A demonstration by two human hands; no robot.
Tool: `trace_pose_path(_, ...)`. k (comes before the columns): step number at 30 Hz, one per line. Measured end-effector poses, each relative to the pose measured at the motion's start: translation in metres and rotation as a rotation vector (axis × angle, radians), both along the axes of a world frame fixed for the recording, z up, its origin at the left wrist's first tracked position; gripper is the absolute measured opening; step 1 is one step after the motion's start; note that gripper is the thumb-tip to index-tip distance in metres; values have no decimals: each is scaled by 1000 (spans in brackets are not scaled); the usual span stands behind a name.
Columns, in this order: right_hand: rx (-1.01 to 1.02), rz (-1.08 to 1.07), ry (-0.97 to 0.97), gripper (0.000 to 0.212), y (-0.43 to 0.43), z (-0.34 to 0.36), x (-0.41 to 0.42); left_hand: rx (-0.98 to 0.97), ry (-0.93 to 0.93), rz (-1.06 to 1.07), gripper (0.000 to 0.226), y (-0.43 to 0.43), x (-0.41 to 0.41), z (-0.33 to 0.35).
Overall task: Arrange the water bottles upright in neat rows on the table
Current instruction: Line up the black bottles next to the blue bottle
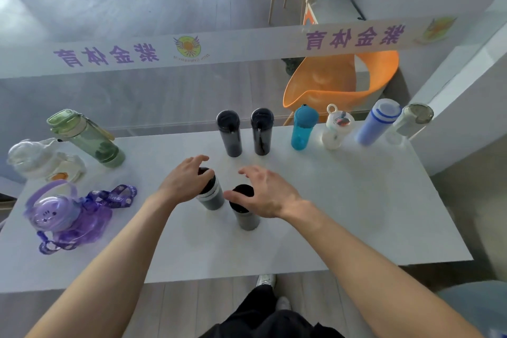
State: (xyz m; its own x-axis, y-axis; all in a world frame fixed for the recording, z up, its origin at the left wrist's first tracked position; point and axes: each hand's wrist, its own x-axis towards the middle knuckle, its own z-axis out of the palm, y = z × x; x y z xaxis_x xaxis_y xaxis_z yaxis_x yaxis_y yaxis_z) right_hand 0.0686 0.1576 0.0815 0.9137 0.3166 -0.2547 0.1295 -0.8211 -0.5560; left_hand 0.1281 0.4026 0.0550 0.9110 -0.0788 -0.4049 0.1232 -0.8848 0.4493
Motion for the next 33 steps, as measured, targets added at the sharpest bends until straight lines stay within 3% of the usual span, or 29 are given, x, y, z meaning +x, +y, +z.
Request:
trace_pose_path(6,123,-170,26,73,-5,-12,-8,34,-153,1,64,-8,-15,10)
trace_pose_path(13,8,-301,-124,35,-28,-29,29,68,-401,-97,68,-26,20,26)
trace_pose_path(20,-93,-628,-271,45,-80,-51,86,147,-593,-435,84,-85,100,31)
trace_pose_path(28,-216,-648,-307,71,-125,-70,153,329,-463,-655,119,-145,160,7)
trace_pose_path(33,-226,-627,-240,63,-125,-73,165,229,-363,-623,93,-153,172,-7)
